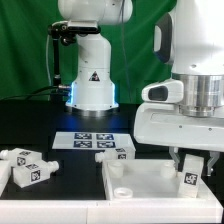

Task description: Assemble one leg

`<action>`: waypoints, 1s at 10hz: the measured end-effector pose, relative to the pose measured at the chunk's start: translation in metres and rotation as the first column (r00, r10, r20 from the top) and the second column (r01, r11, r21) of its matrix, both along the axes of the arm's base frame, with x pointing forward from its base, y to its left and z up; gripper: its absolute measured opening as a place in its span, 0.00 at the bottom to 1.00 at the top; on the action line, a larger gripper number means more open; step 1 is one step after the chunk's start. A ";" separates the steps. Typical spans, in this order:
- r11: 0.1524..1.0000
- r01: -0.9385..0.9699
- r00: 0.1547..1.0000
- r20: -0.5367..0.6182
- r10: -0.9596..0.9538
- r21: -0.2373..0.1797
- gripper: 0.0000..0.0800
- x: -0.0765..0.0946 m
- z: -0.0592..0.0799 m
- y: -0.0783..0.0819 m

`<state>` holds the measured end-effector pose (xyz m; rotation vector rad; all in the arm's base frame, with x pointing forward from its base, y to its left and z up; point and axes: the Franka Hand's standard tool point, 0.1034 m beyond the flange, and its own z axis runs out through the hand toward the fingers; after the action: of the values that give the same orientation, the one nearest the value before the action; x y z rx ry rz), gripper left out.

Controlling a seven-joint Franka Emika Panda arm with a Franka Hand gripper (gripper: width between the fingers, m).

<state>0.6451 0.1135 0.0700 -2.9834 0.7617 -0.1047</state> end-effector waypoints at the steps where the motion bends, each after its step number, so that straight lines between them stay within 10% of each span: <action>1: 0.997 0.075 0.997 -0.004 -0.075 0.005 0.36 0.000 0.000 0.000; 4: 0.890 0.455 0.891 -0.028 -0.454 0.032 0.36 0.000 -0.001 -0.004; 8: 0.415 0.904 0.426 -0.153 -0.891 0.100 0.36 -0.003 -0.002 -0.005; 10: 0.336 0.938 0.345 -0.171 -0.923 0.082 0.36 -0.005 -0.002 -0.005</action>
Offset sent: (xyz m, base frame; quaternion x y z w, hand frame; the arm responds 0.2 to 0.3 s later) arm -0.0077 -0.0152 -0.0052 -0.0186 -0.0063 0.2984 0.9542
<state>0.6403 0.1088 0.0678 -1.9447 2.2745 0.0617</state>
